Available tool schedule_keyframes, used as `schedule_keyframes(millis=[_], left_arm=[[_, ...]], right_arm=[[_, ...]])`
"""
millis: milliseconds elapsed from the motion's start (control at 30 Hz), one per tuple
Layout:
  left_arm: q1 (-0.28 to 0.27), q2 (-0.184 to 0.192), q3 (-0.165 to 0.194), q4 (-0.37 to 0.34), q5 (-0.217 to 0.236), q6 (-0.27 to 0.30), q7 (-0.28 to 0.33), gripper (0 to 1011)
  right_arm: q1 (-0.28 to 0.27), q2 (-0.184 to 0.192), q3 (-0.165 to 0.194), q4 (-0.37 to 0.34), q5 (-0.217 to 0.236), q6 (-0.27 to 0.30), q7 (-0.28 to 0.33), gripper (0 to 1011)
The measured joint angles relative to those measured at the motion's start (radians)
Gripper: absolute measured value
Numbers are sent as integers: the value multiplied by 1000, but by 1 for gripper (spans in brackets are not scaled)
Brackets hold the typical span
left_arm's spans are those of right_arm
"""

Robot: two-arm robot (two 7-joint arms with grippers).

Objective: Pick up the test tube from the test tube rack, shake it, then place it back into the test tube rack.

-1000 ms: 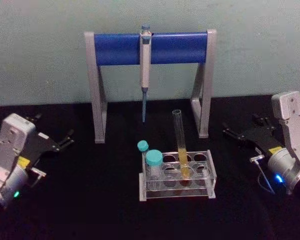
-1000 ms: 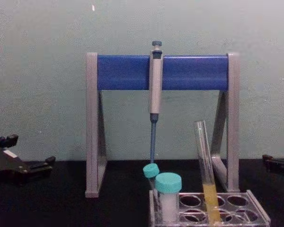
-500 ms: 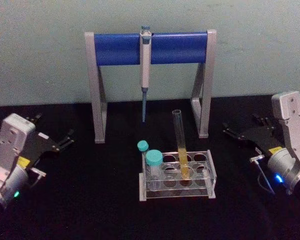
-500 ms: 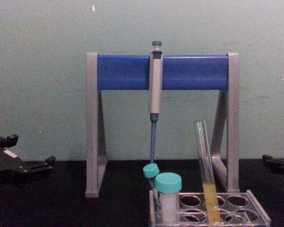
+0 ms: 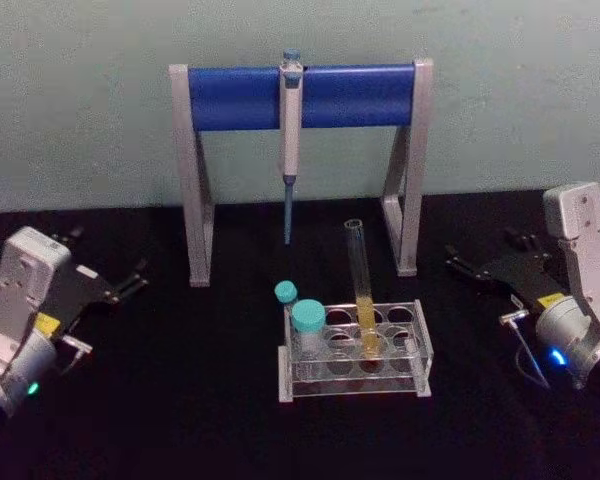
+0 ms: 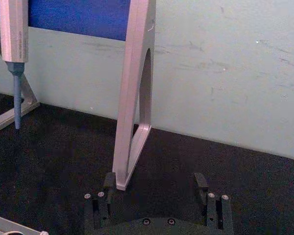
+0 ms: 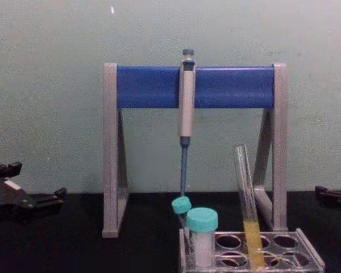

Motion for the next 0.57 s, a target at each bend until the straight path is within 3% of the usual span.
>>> schedule_keyframes(millis=[567], left_arm=[[0, 0, 0, 0, 0, 0, 0, 1001]], right_arm=[[0, 0, 0, 0, 0, 0, 0, 1000]])
